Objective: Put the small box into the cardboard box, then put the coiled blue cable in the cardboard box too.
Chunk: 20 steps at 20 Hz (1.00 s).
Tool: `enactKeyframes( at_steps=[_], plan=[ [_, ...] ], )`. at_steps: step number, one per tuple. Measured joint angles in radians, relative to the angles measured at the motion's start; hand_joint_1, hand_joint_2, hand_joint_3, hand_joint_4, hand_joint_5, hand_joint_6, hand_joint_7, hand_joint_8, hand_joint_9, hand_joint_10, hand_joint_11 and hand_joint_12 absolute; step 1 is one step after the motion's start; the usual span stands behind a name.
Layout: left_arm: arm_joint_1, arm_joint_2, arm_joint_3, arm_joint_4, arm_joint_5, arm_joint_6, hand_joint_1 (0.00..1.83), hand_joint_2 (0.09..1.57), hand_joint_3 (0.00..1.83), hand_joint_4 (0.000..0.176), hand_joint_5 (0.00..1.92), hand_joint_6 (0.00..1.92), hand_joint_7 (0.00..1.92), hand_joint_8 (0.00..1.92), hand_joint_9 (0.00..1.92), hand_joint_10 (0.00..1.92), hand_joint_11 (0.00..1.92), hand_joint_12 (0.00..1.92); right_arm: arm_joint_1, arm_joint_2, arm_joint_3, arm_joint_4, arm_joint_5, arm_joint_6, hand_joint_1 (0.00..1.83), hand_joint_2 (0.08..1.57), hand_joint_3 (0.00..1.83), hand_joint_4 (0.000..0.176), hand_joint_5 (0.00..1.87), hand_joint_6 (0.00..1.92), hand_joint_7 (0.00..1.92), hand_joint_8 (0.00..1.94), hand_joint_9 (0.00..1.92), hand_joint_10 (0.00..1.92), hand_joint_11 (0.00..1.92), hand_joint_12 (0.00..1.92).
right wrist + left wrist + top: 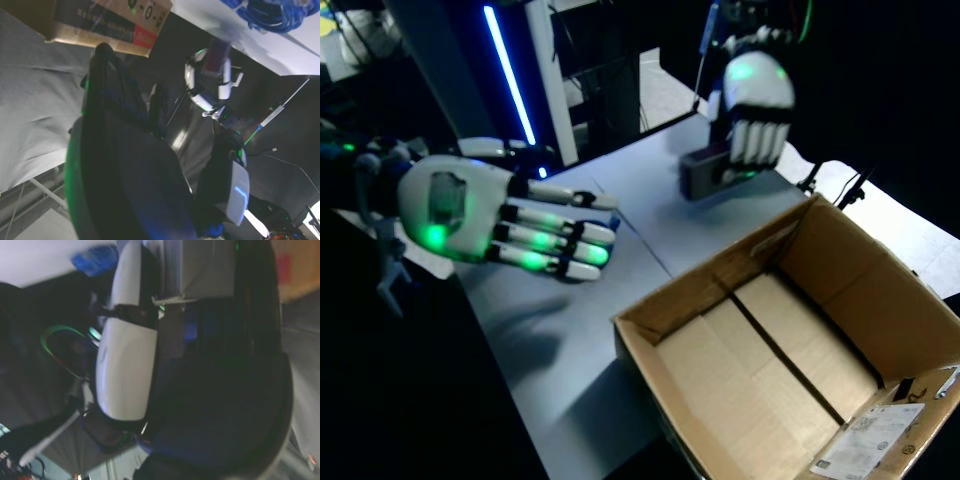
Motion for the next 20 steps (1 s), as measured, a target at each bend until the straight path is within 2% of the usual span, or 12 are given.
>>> enactKeyframes(
  at_steps=[1, 2, 3, 4, 5, 8, 11, 12, 13, 14, 17, 20],
  plan=[
    [0.0, 0.02, 0.0, 0.007, -0.037, -0.024, 1.23, 1.12, 0.0, 0.0, 1.04, 0.77, 0.92, 1.2, 0.94, 0.84, 0.68, 1.4, 0.0, 0.0, 0.0, 0.0, 0.0, 0.0, 0.3, 1.09, 0.01, 0.176, 0.0, 0.0, 0.0, 0.0, 0.0, 0.0, 0.0, 0.0],
    [0.0, 0.038, 0.0, 0.01, -0.071, -0.031, 1.21, 1.13, 0.0, 0.02, 0.99, 0.91, 0.92, 1.13, 0.93, 0.72, 0.64, 1.32, 0.0, 0.0, 0.0, 0.0, 0.0, 0.0, 0.3, 1.1, 0.01, 0.176, 0.0, 0.0, 0.0, 0.0, 0.0, 0.0, 0.0, 0.0],
    [-0.01, 0.056, 0.003, 0.014, -0.095, -0.031, 1.34, 1.13, 0.0, 0.0, 0.94, 0.98, 0.91, 1.08, 0.88, 1.15, 0.61, 1.31, 0.0, 0.0, 0.0, 0.001, 0.0, 0.0, 0.31, 1.11, 0.01, 0.176, 0.01, 0.0, 0.0, 0.0, 0.0, 0.0, 0.0, 0.0],
    [-0.04, 0.06, 0.023, 0.015, -0.106, -0.033, 1.36, 1.16, 0.0, 0.0, 0.86, 1.15, 0.89, 1.12, 0.8, 1.3, 0.53, 1.27, 0.0, 0.0, 0.0, 0.005, -0.001, 0.0, 0.34, 1.1, 0.01, 0.176, 0.01, 0.0, 0.0, 0.0, 0.0, 0.0, 0.0, 0.0],
    [-0.076, 0.06, 0.039, 0.012, -0.107, -0.034, 1.36, 1.16, 0.0, 0.0, 0.8, 1.25, 0.9, 1.06, 0.83, 1.27, 0.65, 1.2, 0.0, 0.0, 0.0, 0.007, 0.001, 0.0, 0.35, 1.11, 0.01, 0.176, 0.02, 0.01, 0.0, 0.0, 0.0, 0.0, 0.0, 0.0],
    [-0.208, 0.018, 0.106, 0.007, -0.098, -0.034, 1.37, 1.12, 0.0, 0.0, 0.82, 1.13, 1.0, 0.92, 0.94, 1.17, 0.78, 1.11, 0.0, 0.0, 0.001, 0.011, -0.001, 0.0, 0.33, 1.13, 0.01, 0.176, 0.04, 0.01, 0.0, 0.0, 0.0, 0.0, 0.0, 0.0],
    [-0.357, -0.069, 0.196, 0.015, -0.018, -0.034, 1.37, 1.12, 0.0, 0.0, 0.9, 1.07, 0.97, 1.01, 0.87, 1.19, 0.64, 1.12, 0.0, -0.005, 0.008, 0.008, 0.001, -0.001, 0.32, 1.13, 0.0, 0.176, 0.03, 0.0, 0.0, 0.0, 0.0, 0.0, 0.0, 0.0],
    [-0.418, -0.11, 0.24, 0.03, 0.045, -0.033, 1.23, 1.1, 0.0, 0.007, 0.99, 0.89, 1.04, 0.97, 0.96, 0.59, 0.64, 1.14, 0.0, -0.006, 0.011, 0.011, -0.002, 0.0, 0.32, 1.12, 0.0, 0.176, 0.0, 0.0, 0.0, 0.0, 0.0, 0.0, 0.0, 0.0],
    [-0.46, -0.142, 0.273, 0.028, 0.094, -0.033, 1.23, 1.1, 0.0, 0.0, 1.01, 0.83, 1.03, 1.03, 1.01, 0.51, 0.65, 1.18, 0.0, -0.008, 0.013, 0.011, -0.002, 0.0, 0.31, 1.13, 0.0, 0.176, 0.0, 0.0, 0.0, 0.0, 0.0, 0.0, 0.0, 0.0],
    [-0.497, -0.18, 0.314, 0.019, 0.133, -0.033, 1.37, 1.1, 0.0, 0.0, 0.98, 0.83, 1.0, 1.02, 0.91, 1.18, 0.66, 1.2, 0.0, -0.013, 0.015, 0.014, 0.002, 0.0, 0.32, 1.12, 0.0, 0.176, 0.02, 0.01, 0.0, 0.0, 0.0, 0.0, 0.0, 0.0],
    [-0.524, -0.287, 0.41, -0.003, 0.229, -0.032, 1.38, 1.09, 0.0, 0.0, 0.96, 0.84, 1.04, 0.95, 0.97, 1.13, 0.78, 1.2, 0.0, -0.034, 0.029, 0.011, -0.002, 0.0, 0.33, 1.12, 0.0, 0.176, 0.02, 0.0, 0.0, 0.0, 0.02, 0.01, 0.0, 0.0],
    [-0.55, -0.396, 0.505, -0.02, 0.325, -0.033, 1.37, 1.11, 0.0, 0.0, 0.95, 0.97, 1.02, 1.0, 0.86, 1.2, 0.5, 1.41, 0.0, -0.053, 0.043, 0.0, 0.001, 0.0, 0.35, 1.12, 0.0, 0.176, 0.02, 0.0, 0.0, 0.0, 0.0, 0.0, 0.0, 0.0]
  ],
)
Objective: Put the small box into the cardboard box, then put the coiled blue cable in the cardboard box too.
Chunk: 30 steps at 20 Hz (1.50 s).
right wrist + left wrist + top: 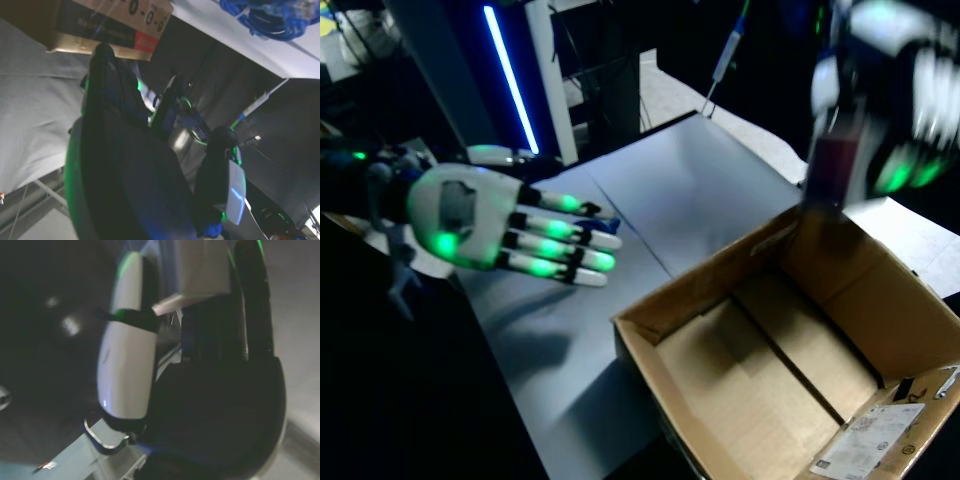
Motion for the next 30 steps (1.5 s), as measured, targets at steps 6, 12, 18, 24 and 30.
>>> enactKeyframes(
  at_steps=[6, 12, 18, 24, 30],
  plan=[
    [-0.039, -0.079, 0.084, -0.014, 0.059, 0.001, 0.8, 1.07, 0.0, 0.079, 0.45, 0.35, 0.37, 0.61, 0.28, 0.99, 0.15, 1.55, 0.0, -0.023, 0.016, 0.002, 0.008, 0.0, 0.29, 1.16, 0.01, 0.176, 0.01, 0.0, 0.0, 0.0, 0.0, 0.0, 0.0, 0.0],
    [-0.071, -0.076, 0.079, 0.001, 0.043, 0.001, 0.76, 1.04, 0.0, 0.056, 0.39, 0.01, 0.4, 0.07, 0.31, 0.43, 0.0, 1.35, 0.0, -0.034, 0.021, 0.001, 0.008, 0.0, 0.32, 1.14, 0.0, 0.176, 0.0, 0.0, 0.0, 0.0, 0.0, 0.0, 0.0, 0.0],
    [0.04, 0.142, -0.126, 0.069, -0.046, 0.002, 0.23, 1.13, 0.02, 0.15, 0.31, 0.0, 0.29, 0.0, 0.28, 0.02, 0.0, 1.0, 0.0, -0.023, 0.017, 0.003, 0.004, 0.014, 0.5, 1.07, 0.0, 0.176, 0.05, 0.01, 0.0, 0.0, 0.0, 0.0, 0.0, 0.0],
    [0.32, 0.333, -0.349, 0.103, -0.118, -0.001, 0.29, 1.0, 0.0, 0.115, 0.21, 0.0, 0.24, 0.0, 0.23, 0.0, 0.07, 0.58, 0.0, -0.016, 0.001, 0.023, 0.007, 0.018, 0.64, 0.83, 0.0, 0.176, 0.0, 0.0, 0.0, 0.0, 0.0, 0.0, 0.0, 0.0],
    [0.488, 0.404, -0.406, 0.006, -0.238, -0.058, 0.5, 0.93, 0.0, 0.13, 0.18, 0.01, 0.22, 0.0, 0.18, 0.0, 0.0, 0.54, -0.011, -0.05, 0.002, 0.006, -0.019, 0.018, 0.8, 0.72, 0.0, 0.176, 0.0, 0.0, 0.0, 0.0, 0.0, 0.0, 0.15, 0.07]
  ],
)
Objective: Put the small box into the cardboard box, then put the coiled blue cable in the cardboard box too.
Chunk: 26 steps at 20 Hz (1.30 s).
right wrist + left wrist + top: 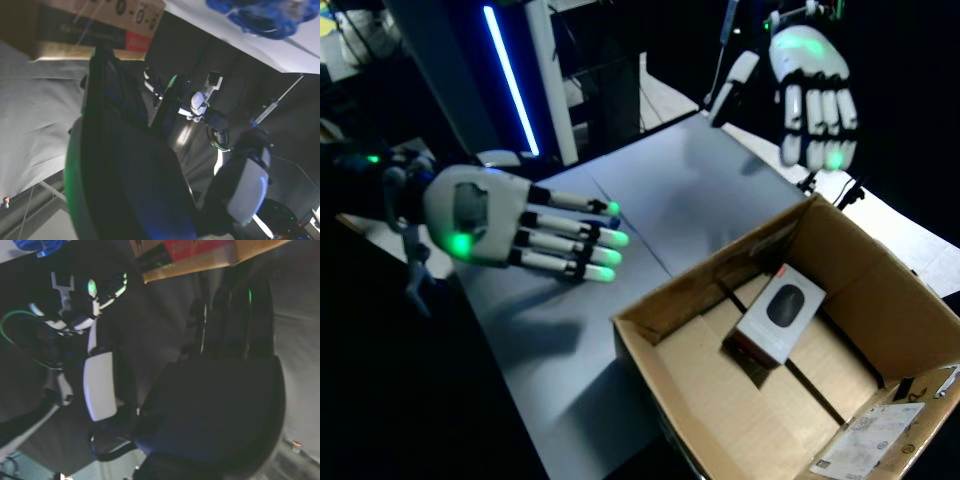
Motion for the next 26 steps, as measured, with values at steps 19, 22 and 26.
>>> enactKeyframes(
  at_steps=[19, 22, 26],
  plan=[
    [0.121, -0.006, -0.029, -0.08, -0.116, -0.051, 0.55, 0.97, 0.0, 0.115, 0.28, 0.01, 0.3, 0.01, 0.29, 0.01, 0.04, 0.59, 0.001, -0.135, 0.119, -0.019, -0.161, 0.0, 0.99, 0.88, 0.0, 0.083, 0.51, 0.01, 0.36, 0.01, 0.74, 0.14, 0.45, 1.24],
    [0.124, -0.005, -0.029, -0.084, -0.117, -0.054, 0.54, 0.98, 0.0, 0.101, 0.29, 0.01, 0.32, 0.01, 0.31, 0.01, 0.05, 0.6, 0.008, -0.139, 0.126, -0.005, -0.151, -0.002, 1.17, 0.94, 0.0, 0.0, 0.71, 0.01, 0.22, 1.09, 0.48, 1.84, 0.75, 1.72],
    [0.13, -0.005, -0.029, -0.084, -0.124, -0.059, 0.53, 1.01, 0.01, 0.092, 0.3, 0.01, 0.33, 0.01, 0.32, 0.01, 0.06, 0.61, 0.008, -0.142, 0.127, -0.001, -0.166, 0.014, 1.3, 1.0, 0.0, 0.0, 0.58, 0.91, 0.09, 1.94, 0.72, 1.92, 1.12, 1.92]
  ],
)
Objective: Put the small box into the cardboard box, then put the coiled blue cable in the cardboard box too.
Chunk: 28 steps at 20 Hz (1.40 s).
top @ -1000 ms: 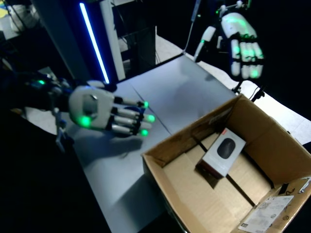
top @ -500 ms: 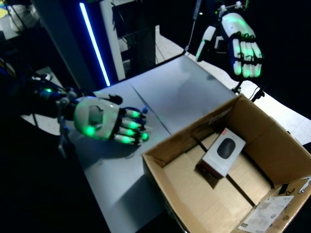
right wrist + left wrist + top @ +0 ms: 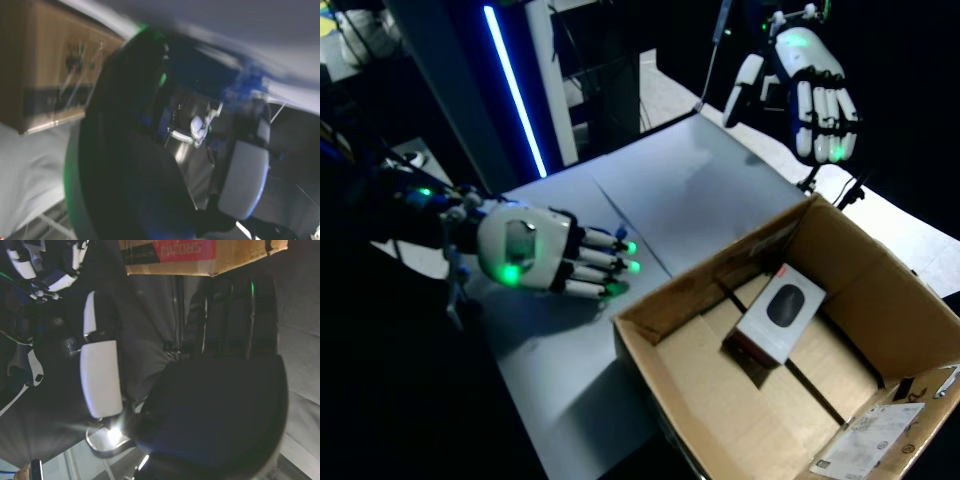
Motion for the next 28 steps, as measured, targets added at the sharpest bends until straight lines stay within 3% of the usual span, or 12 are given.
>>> enactKeyframes(
  at_steps=[3, 7, 8, 10, 11, 13, 15, 16, 17, 18, 22, 28],
  plan=[
    [0.0, 0.0, 0.0, 0.002, -0.004, -0.002, 0.53, 1.03, 0.0, 0.076, 0.33, 0.0, 0.35, 0.0, 0.34, 0.0, 0.04, 0.68, 0.0, 0.0, 0.0, -0.002, 0.0, 0.001, 1.36, 1.11, 0.01, 0.0, 0.46, 1.7, 0.35, 1.94, 0.98, 1.92, 1.4, 1.92],
    [0.002, 0.0, 0.0, 0.0, -0.005, -0.004, 0.54, 1.04, 0.0, 0.082, 0.34, 0.0, 0.36, 0.0, 0.35, 0.0, 0.04, 0.69, 0.0, -0.001, 0.002, -0.002, 0.001, 0.006, 1.72, 1.16, 0.0, 0.0, 0.59, 1.92, 0.66, 1.94, 1.18, 1.92, 1.57, 1.92],
    [0.002, 0.0, 0.0, 0.0, -0.006, -0.004, 0.54, 1.05, 0.0, 0.079, 0.34, 0.0, 0.37, 0.0, 0.35, 0.0, 0.04, 0.69, 0.0, -0.004, 0.002, 0.003, 0.001, 0.018, 1.8, 1.16, 0.0, 0.055, 0.7, 1.92, 0.87, 1.94, 1.3, 1.92, 1.61, 1.92],
    [0.003, -0.002, 0.0, 0.0, -0.006, -0.004, 0.54, 1.05, 0.0, 0.08, 0.35, 0.0, 0.37, 0.0, 0.36, 0.0, 0.04, 0.7, 0.0, -0.007, 0.002, 0.003, 0.0, 0.021, 1.8, 1.17, 0.01, 0.108, 0.89, 1.92, 1.1, 1.94, 1.41, 1.92, 1.67, 1.92],
    [0.003, -0.002, 0.0, 0.002, -0.006, -0.005, 0.54, 1.05, 0.0, 0.079, 0.35, 0.0, 0.37, 0.0, 0.36, 0.0, 0.04, 0.71, 0.0, -0.007, 0.002, 0.004, 0.001, 0.024, 1.77, 1.17, 0.01, 0.17, 0.95, 1.92, 1.19, 1.94, 1.46, 1.92, 1.67, 1.92],
    [0.003, -0.002, 0.0, 0.0, -0.006, -0.005, 0.54, 1.05, 0.0, 0.076, 0.35, 0.0, 0.38, 0.0, 0.36, 0.0, 0.03, 0.71, 0.0, -0.007, 0.003, 0.006, 0.001, 0.024, 1.69, 1.16, 0.02, 0.176, 1.09, 1.92, 1.32, 1.94, 1.53, 1.92, 1.7, 1.92],
    [0.003, -0.006, 0.0, -0.002, -0.007, -0.005, 0.52, 1.06, 0.0, 0.083, 0.34, 0.0, 0.37, 0.0, 0.36, 0.0, 0.04, 0.71, 0.0, -0.007, 0.003, 0.006, 0.001, 0.024, 1.67, 1.16, 0.04, 0.169, 1.18, 1.92, 1.37, 1.94, 1.55, 1.92, 1.7, 1.92],
    [0.005, -0.008, 0.0, -0.001, -0.006, -0.005, 0.53, 1.06, 0.0, 0.087, 0.34, 0.0, 0.37, 0.0, 0.36, 0.0, 0.04, 0.72, 0.004, -0.007, 0.003, 0.003, -0.003, 0.022, 1.65, 1.05, 0.27, 0.125, 1.21, 1.92, 1.39, 1.94, 1.56, 1.92, 1.71, 1.92],
    [0.007, -0.008, 0.0, 0.003, -0.003, -0.005, 0.53, 1.06, 0.0, 0.085, 0.34, 0.0, 0.38, 0.0, 0.36, 0.0, 0.04, 0.72, 0.011, -0.005, 0.003, -0.002, -0.007, 0.019, 1.65, 0.82, 0.76, 0.028, 1.23, 1.92, 1.41, 1.94, 1.58, 1.92, 1.71, 1.92],
    [0.007, -0.008, 0.0, 0.001, -0.005, -0.005, 0.55, 1.07, 0.0, 0.083, 0.34, 0.0, 0.38, 0.0, 0.37, 0.0, 0.05, 0.72, 0.015, 0.0, 0.003, -0.002, -0.01, 0.019, 1.63, 0.77, 0.83, 0.0, 1.22, 1.92, 1.42, 1.94, 1.57, 1.92, 1.7, 1.92],
    [0.007, -0.015, 0.0, -0.011, -0.005, -0.006, 0.56, 1.07, 0.0, 0.099, 0.34, 0.0, 0.38, 0.0, 0.37, 0.0, 0.05, 0.73, 0.085, 0.062, -0.029, -0.077, -0.02, -0.003, 1.61, 0.76, 0.88, 0.0, 1.16, 1.92, 1.4, 1.94, 1.57, 1.92, 1.68, 1.92],
    [0.018, -0.02, 0.0, -0.013, -0.012, -0.008, 0.57, 1.07, 0.0, 0.08, 0.36, 0.0, 0.39, 0.0, 0.41, 0.01, 0.11, 0.75, 0.242, 0.109, -0.029, -0.215, 0.109, 0.157, 1.62, 0.77, 0.84, 0.0, 1.31, 1.92, 1.56, 1.94, 1.7, 1.92, 1.78, 1.92]
  ],
)
